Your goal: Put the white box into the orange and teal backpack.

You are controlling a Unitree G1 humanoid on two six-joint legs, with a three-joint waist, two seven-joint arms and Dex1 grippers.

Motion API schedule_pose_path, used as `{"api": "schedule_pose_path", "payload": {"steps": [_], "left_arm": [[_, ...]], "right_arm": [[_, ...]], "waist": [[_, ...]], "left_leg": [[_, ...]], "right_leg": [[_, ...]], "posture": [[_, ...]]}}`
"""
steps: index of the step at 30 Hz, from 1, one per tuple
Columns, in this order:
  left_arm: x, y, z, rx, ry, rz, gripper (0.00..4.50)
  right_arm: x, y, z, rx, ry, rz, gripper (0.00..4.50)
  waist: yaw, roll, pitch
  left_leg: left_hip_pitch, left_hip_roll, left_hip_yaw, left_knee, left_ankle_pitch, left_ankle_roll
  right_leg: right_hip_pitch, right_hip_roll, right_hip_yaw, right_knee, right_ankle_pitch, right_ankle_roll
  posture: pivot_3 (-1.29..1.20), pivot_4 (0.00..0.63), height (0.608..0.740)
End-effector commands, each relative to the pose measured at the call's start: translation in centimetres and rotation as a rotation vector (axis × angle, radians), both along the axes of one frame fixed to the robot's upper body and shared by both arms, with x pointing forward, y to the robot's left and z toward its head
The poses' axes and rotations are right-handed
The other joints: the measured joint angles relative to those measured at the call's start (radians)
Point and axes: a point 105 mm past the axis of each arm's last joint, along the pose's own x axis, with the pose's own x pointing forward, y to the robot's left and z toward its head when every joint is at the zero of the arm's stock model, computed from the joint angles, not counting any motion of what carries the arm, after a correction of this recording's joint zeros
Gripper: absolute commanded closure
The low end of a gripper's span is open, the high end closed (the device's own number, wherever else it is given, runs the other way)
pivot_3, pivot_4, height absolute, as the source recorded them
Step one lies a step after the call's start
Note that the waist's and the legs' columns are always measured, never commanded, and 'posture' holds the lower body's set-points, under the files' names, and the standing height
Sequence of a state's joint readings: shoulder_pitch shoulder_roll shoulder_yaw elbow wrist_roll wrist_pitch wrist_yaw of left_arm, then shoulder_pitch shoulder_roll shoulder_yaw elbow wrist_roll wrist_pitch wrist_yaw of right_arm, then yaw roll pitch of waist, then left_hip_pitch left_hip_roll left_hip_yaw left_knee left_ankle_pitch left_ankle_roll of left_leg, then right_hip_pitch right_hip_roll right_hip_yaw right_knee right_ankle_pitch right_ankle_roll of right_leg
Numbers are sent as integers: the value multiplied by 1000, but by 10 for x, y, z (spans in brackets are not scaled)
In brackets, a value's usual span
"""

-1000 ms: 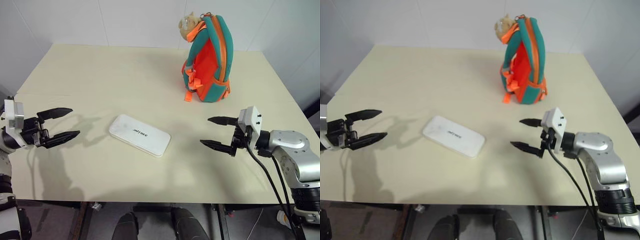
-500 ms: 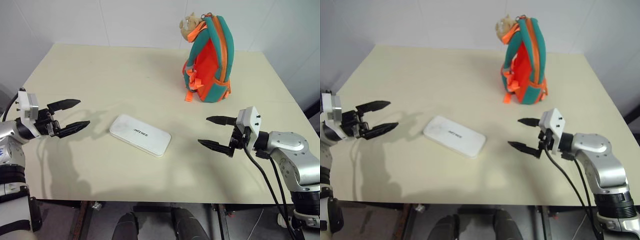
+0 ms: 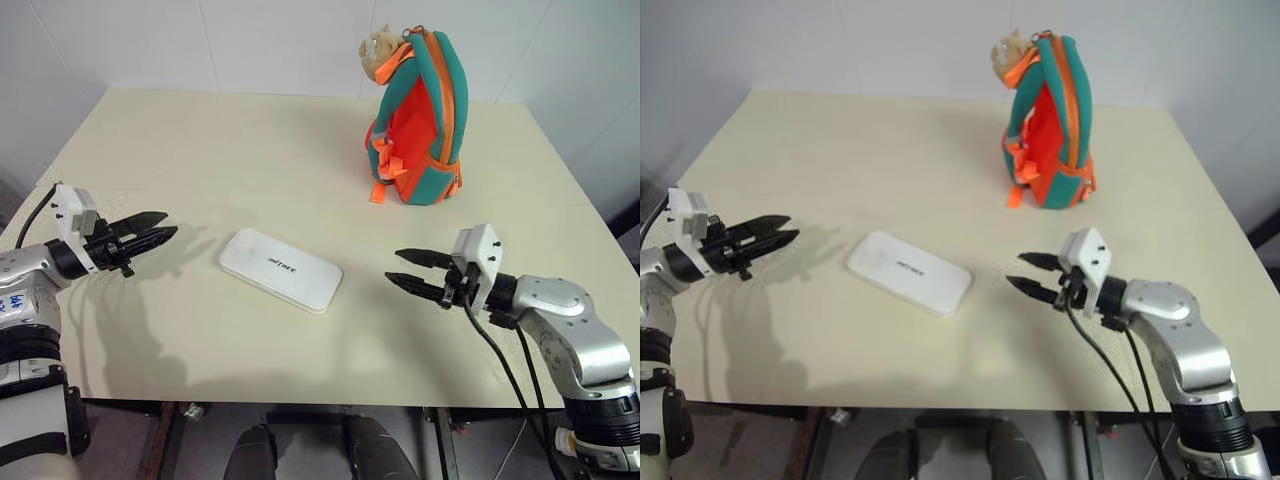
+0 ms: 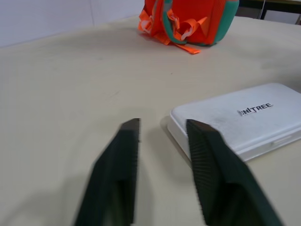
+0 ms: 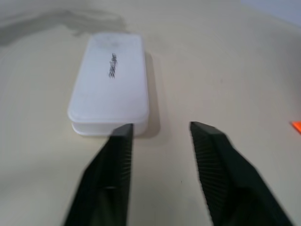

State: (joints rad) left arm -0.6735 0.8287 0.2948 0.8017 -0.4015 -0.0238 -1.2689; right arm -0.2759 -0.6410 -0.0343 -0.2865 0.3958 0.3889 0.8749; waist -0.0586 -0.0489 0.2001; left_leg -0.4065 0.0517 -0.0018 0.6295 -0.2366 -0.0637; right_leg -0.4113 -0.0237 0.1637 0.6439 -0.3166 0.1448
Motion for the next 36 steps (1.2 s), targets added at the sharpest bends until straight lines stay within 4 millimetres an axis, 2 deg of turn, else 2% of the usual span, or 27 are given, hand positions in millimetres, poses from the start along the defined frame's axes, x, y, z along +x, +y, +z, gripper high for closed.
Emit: {"api": "schedule_pose_path", "payload": {"steps": [1, 2, 3, 4, 13, 19, 25, 36], "left_arm": [[6, -9, 10, -13, -24, -41, 4104], [8, -11, 8, -5, -16, -45, 4428], [11, -13, 5, 9, -5, -42, 4500], [13, -13, 2, 23, 6, -35, 4500], [30, -19, -28, 73, 143, 24, 4500], [44, -22, -46, 152, 224, 109, 4500], [49, -45, -43, 70, 236, 27, 4500], [41, -60, -53, 111, 306, -97, 4500]], "right_arm": [[2, 5, -2, -8, -24, -47, 3744], [3, 7, -5, -8, -16, -63, 4067], [5, 8, -7, -7, -12, -79, 4446], [5, 9, -9, -8, -10, -91, 4481], [20, 20, -31, -78, 2, -186, 4481], [16, 43, -43, -100, 44, -147, 4481], [13, 58, -51, -112, 52, -132, 4481], [8, 72, -55, -123, 64, -86, 4481]], "waist": [[0, 0, 0], [1, 0, 0], [1, 0, 0], [1, 0, 0], [0, 0, 0], [1, 0, 0], [2, 0, 0], [1, 0, 0]], "left_leg": [[0, 0, 0, 0, 0, 0], [0, 0, 0, 0, 0, 0], [0, 0, 0, 0, 0, 0], [0, 0, 0, 0, 0, 0], [0, 0, 0, 0, 0, 0], [0, 0, 0, 0, 0, 0], [-1, 0, 0, 0, 0, 0], [-1, 0, -1, -1, 0, 0]], "right_leg": [[0, 0, 0, 0, 0, 0], [0, 0, 0, 0, 0, 0], [0, 0, 0, 0, 0, 0], [0, 0, 0, 0, 0, 0], [0, 0, 0, 0, 0, 0], [0, 1, 0, 0, 0, 0], [-1, 1, 0, 0, 0, 0], [0, 1, 0, 0, 0, 0]], "posture": [[0, 150, 740], [0, 150, 740], [0, 150, 740], [0, 150, 740], [0, 150, 740], [0, 150, 740], [0, 150, 740], [0, 150, 740]]}}
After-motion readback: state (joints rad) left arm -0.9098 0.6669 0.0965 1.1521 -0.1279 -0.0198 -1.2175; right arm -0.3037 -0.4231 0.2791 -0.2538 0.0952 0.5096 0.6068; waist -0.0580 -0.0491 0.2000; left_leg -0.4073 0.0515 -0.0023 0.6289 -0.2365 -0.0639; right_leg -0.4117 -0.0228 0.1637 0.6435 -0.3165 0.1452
